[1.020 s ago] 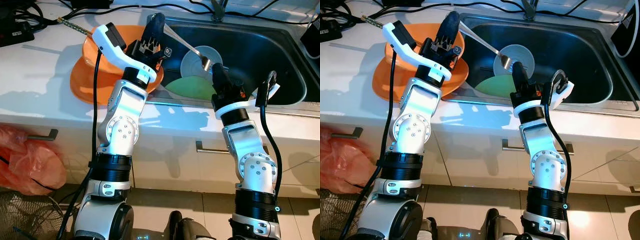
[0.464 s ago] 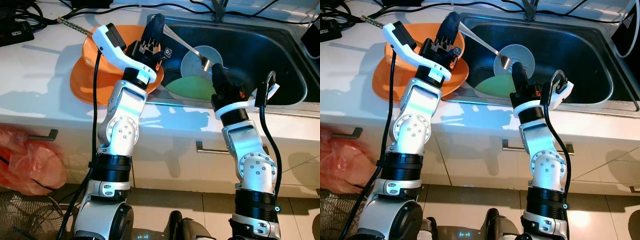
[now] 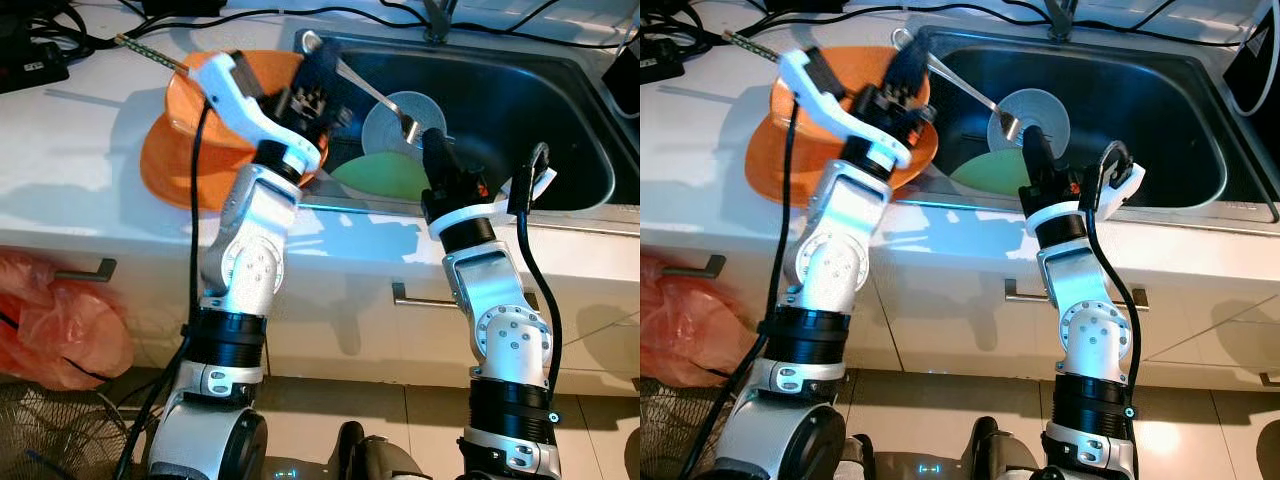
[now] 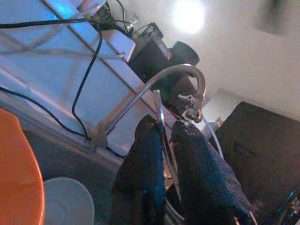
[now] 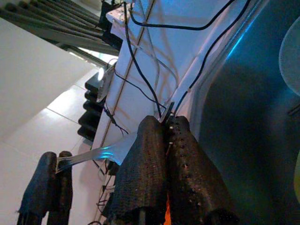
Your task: Kitchen organization
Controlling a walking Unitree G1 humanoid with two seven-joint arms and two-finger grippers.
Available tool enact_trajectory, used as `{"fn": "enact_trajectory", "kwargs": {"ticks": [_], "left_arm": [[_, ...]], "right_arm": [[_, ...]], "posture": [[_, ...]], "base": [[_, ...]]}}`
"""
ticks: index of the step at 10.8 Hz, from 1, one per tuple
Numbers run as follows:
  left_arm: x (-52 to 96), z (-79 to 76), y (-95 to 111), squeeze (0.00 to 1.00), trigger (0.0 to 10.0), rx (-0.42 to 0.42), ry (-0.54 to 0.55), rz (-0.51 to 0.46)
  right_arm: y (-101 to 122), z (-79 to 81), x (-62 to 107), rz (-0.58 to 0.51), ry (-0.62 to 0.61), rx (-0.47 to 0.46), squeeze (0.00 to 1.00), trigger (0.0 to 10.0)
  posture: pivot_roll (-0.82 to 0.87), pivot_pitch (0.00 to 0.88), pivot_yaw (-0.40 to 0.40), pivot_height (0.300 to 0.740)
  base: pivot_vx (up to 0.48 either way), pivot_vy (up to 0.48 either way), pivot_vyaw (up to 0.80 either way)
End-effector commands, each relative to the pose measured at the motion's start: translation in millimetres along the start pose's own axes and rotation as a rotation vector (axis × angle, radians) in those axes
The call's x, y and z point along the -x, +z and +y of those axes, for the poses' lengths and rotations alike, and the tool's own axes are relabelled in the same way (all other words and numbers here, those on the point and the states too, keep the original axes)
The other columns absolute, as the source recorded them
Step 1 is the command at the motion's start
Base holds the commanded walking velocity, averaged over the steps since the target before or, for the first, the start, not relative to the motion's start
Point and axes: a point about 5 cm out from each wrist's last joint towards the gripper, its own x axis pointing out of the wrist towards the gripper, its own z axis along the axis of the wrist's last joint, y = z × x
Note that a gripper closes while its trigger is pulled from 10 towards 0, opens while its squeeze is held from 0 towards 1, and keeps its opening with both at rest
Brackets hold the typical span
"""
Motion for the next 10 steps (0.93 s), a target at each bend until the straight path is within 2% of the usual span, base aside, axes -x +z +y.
{"fn": "enact_trajectory", "kwargs": {"ticks": [1,4,6,7,8,10], "left_arm": [[0.6,-15.9,-20.0,1.0,10.0,0.069,-0.035,0.038],[0.8,-16.9,-19.7,1.0,10.0,0.071,-0.041,0.036],[1.7,-19.1,-23.1,1.0,10.0,0.048,-0.055,0.058],[2.0,-20.6,-24.7,0.43,10.0,0.039,-0.065,0.068],[2.2,-21.7,-25.4,0.0,10.0,0.04,-0.069,0.072],[2.2,-21.7,-25.6,0.0,10.0,0.037,-0.076,0.078]], "right_arm": [[-3.4,-0.1,1.8,-0.005,-0.002,-0.019,0.0,10.0],[-1.4,-0.6,1.4,-0.022,-0.007,-0.041,0.0,10.0],[6.7,3.7,-3.1,-0.077,0.003,-0.096,0.0,10.0],[7.7,5.1,-4.3,-0.085,0.009,-0.101,0.0,7.5],[8.3,5.6,-5.1,-0.096,0.01,-0.109,0.0,0.0],[14.0,4.0,-8.2,-0.132,-0.009,-0.113,0.0,0.0]], "posture": [[0.11,0.19,-0.061,0.74],[0.11,0.19,-0.06,0.74],[0.11,0.19,-0.06,0.74],[0.11,0.19,-0.059,0.74],[0.11,0.188,-0.06,0.74],[0.11,0.19,-0.06,0.74]], "base": [[0.0,0.0,0.0],[0.0,0.0,0.0],[0.0,0.0,0.0],[0.0,0.0,0.0],[0.0,0.0,0.0],[0.0,0.0,0.0]]}}
